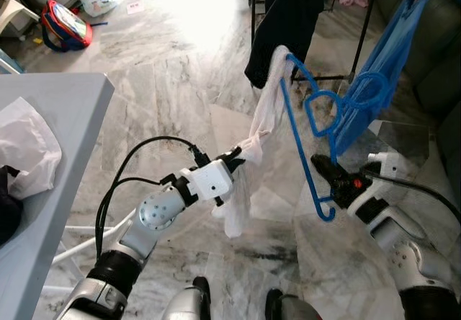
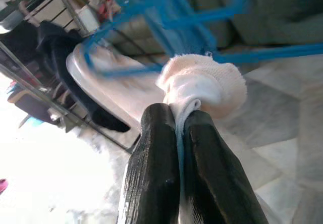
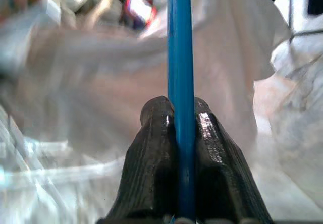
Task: Hang hanger
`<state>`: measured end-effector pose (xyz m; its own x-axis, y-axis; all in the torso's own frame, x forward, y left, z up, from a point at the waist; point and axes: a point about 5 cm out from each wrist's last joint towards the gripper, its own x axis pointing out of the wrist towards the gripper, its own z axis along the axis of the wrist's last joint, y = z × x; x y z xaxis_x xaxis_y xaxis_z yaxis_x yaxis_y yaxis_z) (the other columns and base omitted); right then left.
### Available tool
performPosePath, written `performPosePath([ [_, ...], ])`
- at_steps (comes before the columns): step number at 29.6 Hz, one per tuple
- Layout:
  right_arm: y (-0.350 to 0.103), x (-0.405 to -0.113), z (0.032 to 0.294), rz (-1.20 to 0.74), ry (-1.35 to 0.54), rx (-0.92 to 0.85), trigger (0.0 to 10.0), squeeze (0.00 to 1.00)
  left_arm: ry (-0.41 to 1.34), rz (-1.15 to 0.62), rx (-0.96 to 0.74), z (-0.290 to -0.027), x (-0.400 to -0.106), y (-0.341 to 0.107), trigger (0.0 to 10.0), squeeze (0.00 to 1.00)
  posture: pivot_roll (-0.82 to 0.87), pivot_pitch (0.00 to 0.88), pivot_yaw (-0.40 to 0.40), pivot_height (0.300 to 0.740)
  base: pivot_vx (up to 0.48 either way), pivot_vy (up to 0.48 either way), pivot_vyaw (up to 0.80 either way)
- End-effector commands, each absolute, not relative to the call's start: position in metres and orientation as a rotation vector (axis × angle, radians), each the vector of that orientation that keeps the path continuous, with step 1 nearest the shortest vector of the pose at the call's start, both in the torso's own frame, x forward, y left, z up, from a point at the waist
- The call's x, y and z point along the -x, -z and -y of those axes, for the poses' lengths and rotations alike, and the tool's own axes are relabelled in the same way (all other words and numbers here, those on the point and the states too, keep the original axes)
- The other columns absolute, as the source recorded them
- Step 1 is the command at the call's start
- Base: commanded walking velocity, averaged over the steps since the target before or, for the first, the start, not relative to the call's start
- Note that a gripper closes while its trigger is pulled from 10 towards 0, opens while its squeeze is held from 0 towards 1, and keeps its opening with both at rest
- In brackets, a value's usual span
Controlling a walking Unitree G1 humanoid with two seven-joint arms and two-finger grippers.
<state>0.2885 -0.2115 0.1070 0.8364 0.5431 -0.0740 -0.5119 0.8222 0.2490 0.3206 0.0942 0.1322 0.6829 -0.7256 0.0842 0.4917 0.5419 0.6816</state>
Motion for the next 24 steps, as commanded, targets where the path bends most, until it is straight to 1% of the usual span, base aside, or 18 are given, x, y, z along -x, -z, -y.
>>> performPosePath([
  [1,-0.103,-0.282,0.213,-0.184,-0.597,-0.139,10.0,0.0,0.683,0.405,-0.696,-0.101,-0.326,-0.138,10.0,0.0,0.06,0.26,0.045,0.74,0.0,0.0,0.0],
  [5,-0.098,-0.279,0.228,-0.242,-0.539,-0.098,10.0,0.0,0.599,0.456,-0.695,-0.107,-0.333,-0.15,10.0,0.0,0.06,0.261,0.045,0.74,0.0,0.0,0.0],
  [6,-0.093,-0.276,0.232,-0.279,-0.534,-0.056,10.0,0.0,0.552,0.477,-0.7,-0.111,-0.336,-0.155,10.0,0.0,0.06,0.261,0.046,0.74,0.0,0.0,0.0],
  [11,-0.087,-0.27,0.237,-0.325,-0.547,0.019,10.0,0.0,0.478,0.497,-0.709,-0.117,-0.341,-0.163,10.0,0.0,0.06,0.263,0.049,0.74,0.0,0.0,0.0],
  [12,-0.083,-0.266,0.24,-0.371,-0.574,0.08,10.0,0.0,0.464,0.499,-0.715,-0.119,-0.343,-0.164,10.0,0.0,0.06,0.263,0.05,0.74,0.0,0.0,0.0],
  [15,-0.078,-0.261,0.246,-0.427,-0.588,0.144,10.0,0.0,0.455,0.494,-0.723,-0.121,-0.345,-0.165,10.0,0.0,0.06,0.263,0.052,0.74,0.0,0.0,0.0],
  [18,-0.079,-0.264,0.262,-0.443,-0.493,0.179,10.0,0.0,0.409,0.507,-0.718,-0.127,-0.349,-0.171,10.0,0.0,0.05,0.266,0.055,0.74,0.0,0.0,0.0],
  [20,-0.072,-0.254,0.263,-0.516,-0.565,0.239,10.0,0.0,0.387,0.526,-0.7,-0.13,-0.35,-0.176,10.0,0.0,0.05,0.267,0.058,0.74,0.0,0.0,0.0],
  [21,-0.072,-0.254,0.263,-0.516,-0.565,0.239,10.0,0.0,0.387,0.526,-0.7,-0.13,-0.35,-0.176,10.0,0.0,0.05,0.267,0.058,0.74,0.0,0.0,0.0],
  [24,-0.069,-0.245,0.258,-0.551,-0.657,0.313,10.0,0.0,0.383,0.535,-0.698,-0.13,-0.351,-0.177,10.0,0.0,0.05,0.267,0.061,0.74,0.0,0.0,0.0],
])
